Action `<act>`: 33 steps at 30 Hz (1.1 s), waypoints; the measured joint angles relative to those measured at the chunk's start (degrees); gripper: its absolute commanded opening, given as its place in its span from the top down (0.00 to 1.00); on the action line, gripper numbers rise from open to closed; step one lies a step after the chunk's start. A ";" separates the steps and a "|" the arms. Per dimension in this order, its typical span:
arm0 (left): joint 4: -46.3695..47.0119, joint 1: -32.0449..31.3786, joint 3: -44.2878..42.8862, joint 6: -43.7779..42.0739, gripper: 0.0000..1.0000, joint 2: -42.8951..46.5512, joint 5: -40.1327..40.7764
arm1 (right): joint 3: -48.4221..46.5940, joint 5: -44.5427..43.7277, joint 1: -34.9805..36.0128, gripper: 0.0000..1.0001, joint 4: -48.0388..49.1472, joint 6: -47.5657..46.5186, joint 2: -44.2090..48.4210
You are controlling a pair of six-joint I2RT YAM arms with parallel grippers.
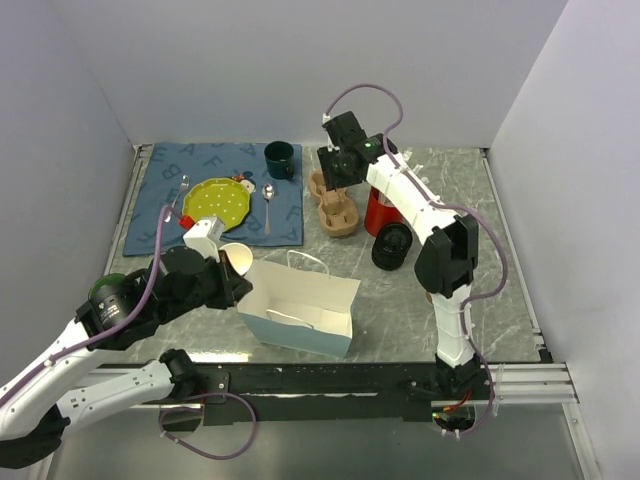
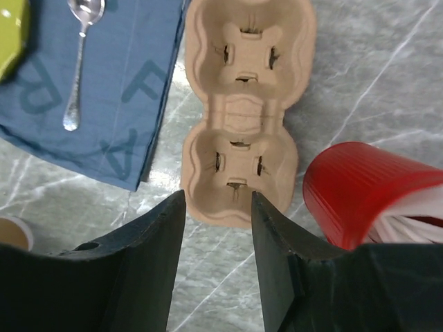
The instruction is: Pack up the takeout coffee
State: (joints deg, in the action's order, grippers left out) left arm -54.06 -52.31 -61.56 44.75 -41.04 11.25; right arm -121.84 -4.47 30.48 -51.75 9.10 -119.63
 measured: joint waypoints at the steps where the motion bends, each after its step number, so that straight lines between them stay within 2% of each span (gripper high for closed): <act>1: 0.13 0.00 0.00 0.00 0.94 -0.07 -0.02 | 0.00 0.42 -0.20 0.49 0.07 -0.02 -0.74; 13: 1.70 0.00 -0.07 -0.11 0.96 -2.95 -2.40 | -3.02 3.54 -2.78 0.43 1.77 -0.57 -10.97; 33: -1.33 0.00 -0.31 -0.07 0.98 0.48 -1.70 | -3.43 3.34 -2.73 0.43 8.85 -0.83 -12.76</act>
State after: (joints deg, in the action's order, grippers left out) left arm -55.40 -52.31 -61.87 44.69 -40.56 9.54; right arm -125.27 -1.13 27.75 -42.89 8.27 -132.40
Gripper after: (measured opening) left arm 0.024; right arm 0.570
